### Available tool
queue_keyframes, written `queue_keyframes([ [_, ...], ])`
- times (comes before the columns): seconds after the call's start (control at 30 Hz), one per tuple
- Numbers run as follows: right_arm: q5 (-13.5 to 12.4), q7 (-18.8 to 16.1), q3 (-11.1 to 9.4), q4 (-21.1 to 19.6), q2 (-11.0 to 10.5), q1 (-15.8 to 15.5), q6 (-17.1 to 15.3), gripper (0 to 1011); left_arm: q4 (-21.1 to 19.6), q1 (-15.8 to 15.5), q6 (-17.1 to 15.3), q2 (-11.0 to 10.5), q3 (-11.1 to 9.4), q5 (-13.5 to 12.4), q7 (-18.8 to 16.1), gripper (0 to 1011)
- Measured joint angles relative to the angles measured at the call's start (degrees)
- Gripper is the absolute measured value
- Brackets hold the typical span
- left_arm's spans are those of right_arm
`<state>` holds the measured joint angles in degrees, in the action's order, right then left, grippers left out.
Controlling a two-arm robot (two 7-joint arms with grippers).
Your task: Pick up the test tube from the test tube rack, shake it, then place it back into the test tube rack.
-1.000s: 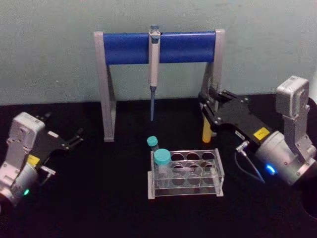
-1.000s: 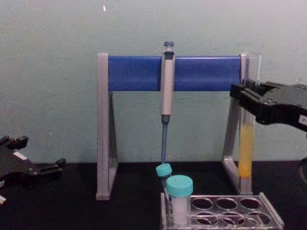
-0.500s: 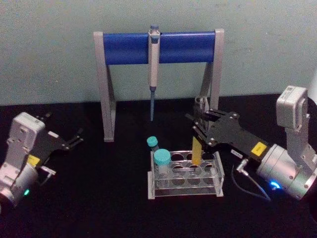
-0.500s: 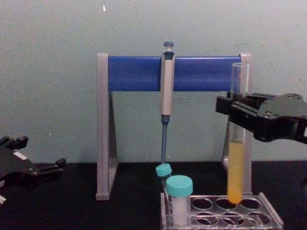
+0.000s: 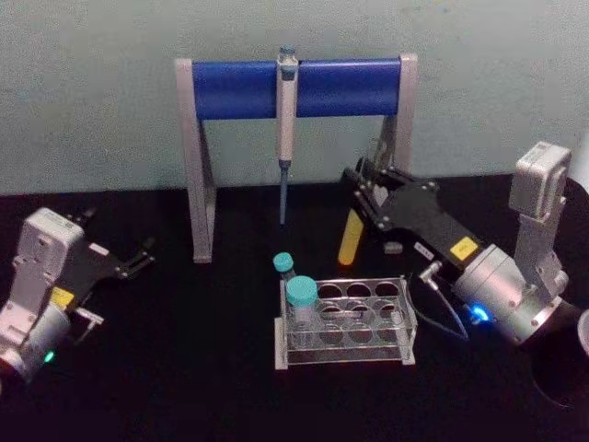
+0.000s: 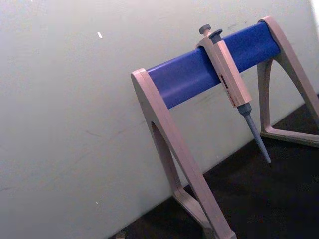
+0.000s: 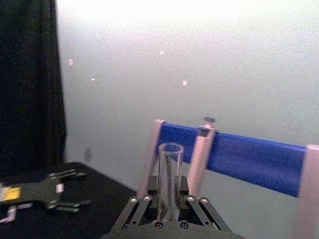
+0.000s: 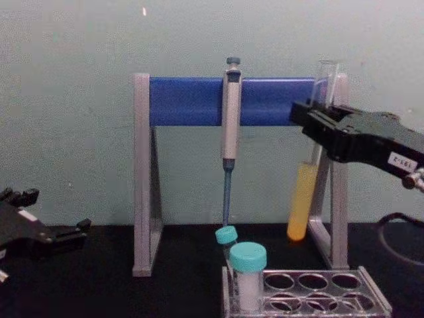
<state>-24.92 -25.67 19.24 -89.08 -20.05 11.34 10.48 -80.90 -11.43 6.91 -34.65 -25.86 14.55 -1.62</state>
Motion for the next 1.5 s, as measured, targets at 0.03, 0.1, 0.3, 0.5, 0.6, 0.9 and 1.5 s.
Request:
queue_keyframes([
  [0.03, 0.22, 0.41, -0.15, 0.36, 0.28, 0.13, 0.32, 234, 0.0, 0.0, 0.0, 0.0, 0.0, 0.0, 0.0, 1001],
  [0.1, 0.71, 1.2, -0.63, 1.04, 0.84, 0.38, 0.89, 233, 0.0, 0.0, 0.0, 0.0, 0.0, 0.0, 0.0, 1001],
  [0.3, 1.37, 1.87, -1.49, 1.39, 1.41, 0.35, 1.09, 234, 0.0, 0.0, 0.0, 0.0, 0.0, 0.0, 0.0, 1001],
  [0.5, 1.62, 1.85, -1.83, 1.24, 1.51, 0.23, 0.83, 234, 0.0, 0.0, 0.0, 0.0, 0.0, 0.0, 0.0, 1001],
  [0.6, 1.75, 1.82, -1.98, 1.13, 1.51, 0.16, 0.65, 234, 0.0, 0.0, 0.0, 0.0, 0.0, 0.0, 0.0, 1001],
  [0.9, 3.4, 2.78, -2.84, -0.49, 0.32, -0.84, -0.6, 234, 0.0, 0.0, 0.0, 0.0, 0.0, 0.0, 0.0, 1001],
  [1.5, 3.76, -1.05, -2.24, -10.11, -6.67, -6.83, -6.86, 233, 0.0, 0.0, 0.0, 0.0, 0.0, 0.0, 0.0, 1001],
])
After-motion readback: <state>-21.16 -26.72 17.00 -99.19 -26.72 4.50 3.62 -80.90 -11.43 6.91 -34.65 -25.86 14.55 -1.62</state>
